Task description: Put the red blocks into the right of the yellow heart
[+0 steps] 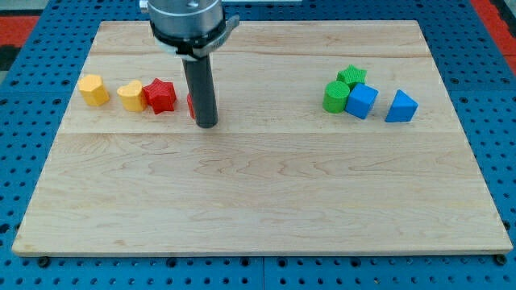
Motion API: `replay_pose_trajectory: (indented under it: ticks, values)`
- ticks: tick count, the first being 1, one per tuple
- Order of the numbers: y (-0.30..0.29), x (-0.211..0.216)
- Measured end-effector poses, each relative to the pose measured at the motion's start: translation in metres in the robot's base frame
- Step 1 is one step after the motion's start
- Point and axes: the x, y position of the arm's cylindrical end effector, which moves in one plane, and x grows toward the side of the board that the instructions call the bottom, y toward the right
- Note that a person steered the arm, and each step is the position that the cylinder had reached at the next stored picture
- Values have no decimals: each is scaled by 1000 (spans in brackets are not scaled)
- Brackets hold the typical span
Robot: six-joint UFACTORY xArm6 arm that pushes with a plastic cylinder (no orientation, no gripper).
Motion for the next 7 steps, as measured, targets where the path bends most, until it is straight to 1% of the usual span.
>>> replay_pose_trajectory:
  ticks: [1, 2, 4, 6, 7]
  values:
    - [-9, -4]
    - [10, -13]
    - [11, -18]
    - [-28, -29]
    - [-28, -29]
